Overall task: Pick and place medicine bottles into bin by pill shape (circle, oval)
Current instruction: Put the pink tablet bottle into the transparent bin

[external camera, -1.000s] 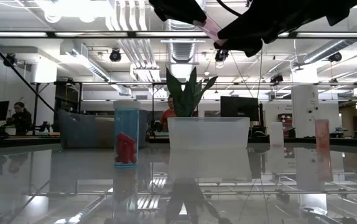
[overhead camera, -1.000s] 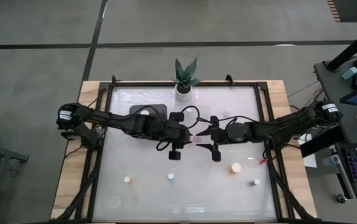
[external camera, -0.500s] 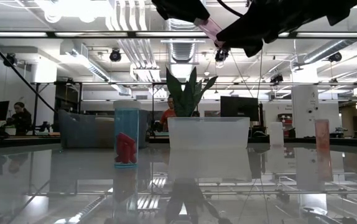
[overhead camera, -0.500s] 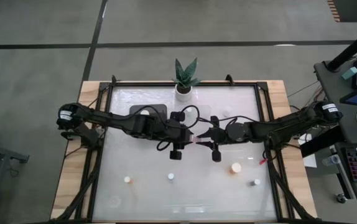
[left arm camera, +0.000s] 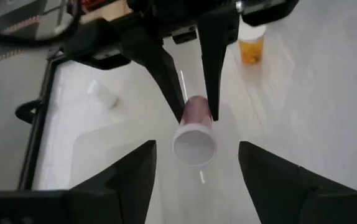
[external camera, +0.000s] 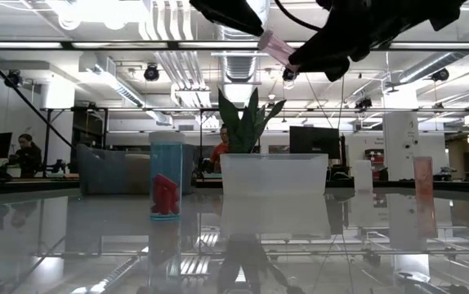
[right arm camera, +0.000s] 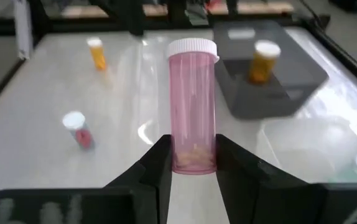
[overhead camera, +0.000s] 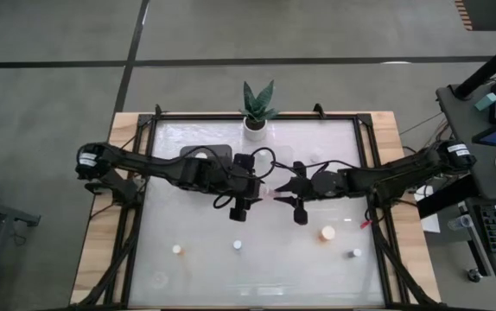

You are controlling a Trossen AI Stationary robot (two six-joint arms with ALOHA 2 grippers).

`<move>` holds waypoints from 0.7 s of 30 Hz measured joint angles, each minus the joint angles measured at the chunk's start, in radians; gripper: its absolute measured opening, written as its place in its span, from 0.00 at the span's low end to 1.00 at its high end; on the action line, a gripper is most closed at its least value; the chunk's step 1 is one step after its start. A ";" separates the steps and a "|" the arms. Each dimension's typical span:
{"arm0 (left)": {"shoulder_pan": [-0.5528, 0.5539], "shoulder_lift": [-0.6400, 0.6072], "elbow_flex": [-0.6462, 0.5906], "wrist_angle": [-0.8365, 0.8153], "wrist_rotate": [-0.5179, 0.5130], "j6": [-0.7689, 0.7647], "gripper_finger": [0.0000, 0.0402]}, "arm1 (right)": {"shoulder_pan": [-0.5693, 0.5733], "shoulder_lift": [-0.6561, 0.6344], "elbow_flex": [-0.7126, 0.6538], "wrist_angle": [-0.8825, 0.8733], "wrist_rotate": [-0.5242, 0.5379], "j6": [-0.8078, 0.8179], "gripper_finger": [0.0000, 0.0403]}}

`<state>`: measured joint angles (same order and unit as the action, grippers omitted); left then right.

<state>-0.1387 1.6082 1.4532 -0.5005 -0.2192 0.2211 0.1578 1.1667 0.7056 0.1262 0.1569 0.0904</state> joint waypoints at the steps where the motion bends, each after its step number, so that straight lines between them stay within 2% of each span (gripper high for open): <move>1: 0.000 -0.010 -0.002 -0.006 -0.005 0.000 0.53 | -0.004 0.000 0.017 -0.044 0.002 0.010 0.24; 5: 0.000 -0.063 -0.053 0.012 -0.036 0.005 0.53 | -0.023 0.000 0.087 -0.220 0.004 0.031 0.24; 10: 0.000 -0.152 -0.179 0.100 -0.075 0.003 0.53 | -0.070 0.003 0.178 -0.435 0.003 0.049 0.24; 18: 0.002 -0.303 -0.417 0.372 -0.133 0.050 0.53 | -0.203 0.093 0.359 -0.723 -0.001 -0.009 0.24; 21: 0.007 -0.351 -0.496 0.466 -0.138 0.087 0.53 | -0.268 0.160 0.429 -0.790 -0.038 -0.066 0.24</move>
<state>-0.1318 1.2573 0.9568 -0.0341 -0.3573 0.3080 -0.1104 1.3268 1.1343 -0.6642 0.1191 0.0240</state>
